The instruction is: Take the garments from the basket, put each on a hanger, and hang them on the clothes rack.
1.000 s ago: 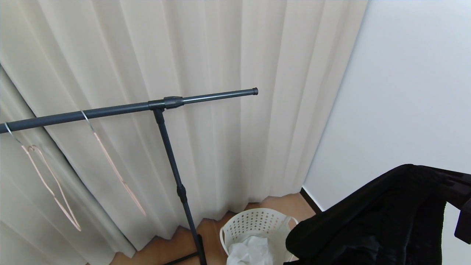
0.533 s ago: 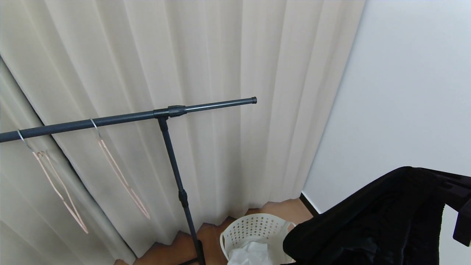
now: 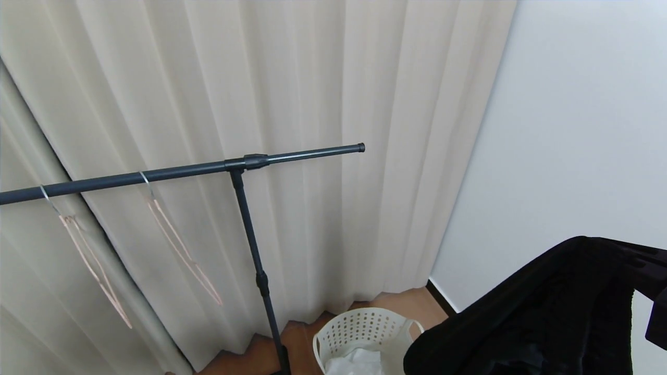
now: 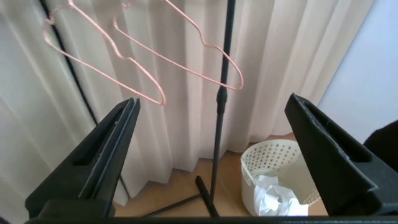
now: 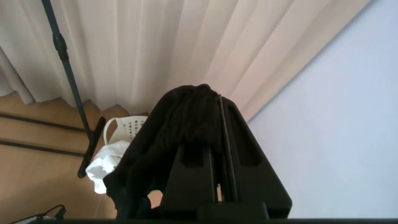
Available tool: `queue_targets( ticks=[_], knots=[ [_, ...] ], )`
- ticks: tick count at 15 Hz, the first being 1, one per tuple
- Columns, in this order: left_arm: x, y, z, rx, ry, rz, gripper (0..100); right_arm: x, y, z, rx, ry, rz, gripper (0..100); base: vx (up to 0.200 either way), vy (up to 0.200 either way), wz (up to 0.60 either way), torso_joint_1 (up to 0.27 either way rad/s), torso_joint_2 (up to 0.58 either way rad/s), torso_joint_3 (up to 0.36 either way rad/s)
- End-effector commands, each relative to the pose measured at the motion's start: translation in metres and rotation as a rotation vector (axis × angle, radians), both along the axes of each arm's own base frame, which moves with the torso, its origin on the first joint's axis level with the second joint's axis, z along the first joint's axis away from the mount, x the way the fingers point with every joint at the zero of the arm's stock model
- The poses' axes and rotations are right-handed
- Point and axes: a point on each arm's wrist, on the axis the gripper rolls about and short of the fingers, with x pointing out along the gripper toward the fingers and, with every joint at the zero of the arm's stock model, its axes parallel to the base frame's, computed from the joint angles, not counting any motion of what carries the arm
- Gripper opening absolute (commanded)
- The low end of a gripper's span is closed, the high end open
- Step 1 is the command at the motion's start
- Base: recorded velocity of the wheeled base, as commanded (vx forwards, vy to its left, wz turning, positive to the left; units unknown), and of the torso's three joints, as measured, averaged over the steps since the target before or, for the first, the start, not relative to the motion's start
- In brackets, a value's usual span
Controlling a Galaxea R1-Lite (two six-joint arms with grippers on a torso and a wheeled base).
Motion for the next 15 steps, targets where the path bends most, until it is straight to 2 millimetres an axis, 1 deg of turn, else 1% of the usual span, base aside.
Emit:
queue_targets(
  ticks=[1,6,15],
  knots=[
    [0.0001,0.0,0.0001,-0.001,0.001,0.001,100,0.0003,0.0002,-0.0006,-0.002,0.002,0.0,0,0.0,0.0,0.6,-0.002,0.0,0.007],
    [0.0001,0.0,0.0001,-0.002,0.001,0.003,100,0.0003,0.0002,-0.0014,-0.003,0.005,0.0,0,0.0,0.0,0.6,0.003,0.0,0.003],
    [0.0001,0.0,0.0001,-0.002,0.001,0.001,100,-0.0027,-0.0014,0.0005,0.005,-0.01,-0.001,0,0.0,0.2,0.0,0.001,0.0,0.003]
  ],
)
